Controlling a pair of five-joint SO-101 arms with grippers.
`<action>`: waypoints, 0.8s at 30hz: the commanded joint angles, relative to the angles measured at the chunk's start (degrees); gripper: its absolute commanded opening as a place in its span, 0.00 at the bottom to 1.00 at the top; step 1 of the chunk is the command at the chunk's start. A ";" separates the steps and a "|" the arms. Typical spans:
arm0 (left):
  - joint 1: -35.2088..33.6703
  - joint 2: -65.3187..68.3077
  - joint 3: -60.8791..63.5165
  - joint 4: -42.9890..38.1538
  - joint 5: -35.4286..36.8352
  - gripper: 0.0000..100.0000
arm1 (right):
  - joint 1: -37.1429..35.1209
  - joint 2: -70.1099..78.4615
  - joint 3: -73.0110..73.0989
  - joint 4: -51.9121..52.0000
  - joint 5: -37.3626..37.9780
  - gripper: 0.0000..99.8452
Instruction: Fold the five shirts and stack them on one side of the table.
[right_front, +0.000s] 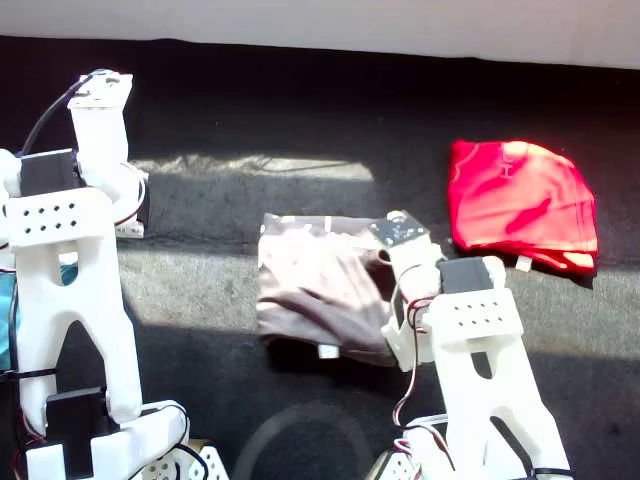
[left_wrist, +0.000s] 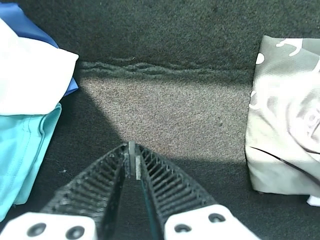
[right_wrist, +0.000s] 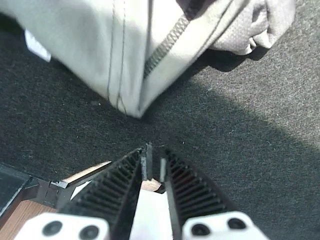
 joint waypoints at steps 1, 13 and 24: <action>-0.48 -1.19 -0.40 -0.70 -1.76 0.01 | 2.33 -1.45 -1.01 1.54 1.93 0.16; -0.57 -1.19 -0.48 -0.70 -1.76 0.01 | -2.86 6.99 -24.13 -6.90 -10.64 0.03; -0.57 -1.19 -0.66 -0.70 -1.76 0.01 | -4.26 33.54 -42.59 -3.38 -14.33 0.13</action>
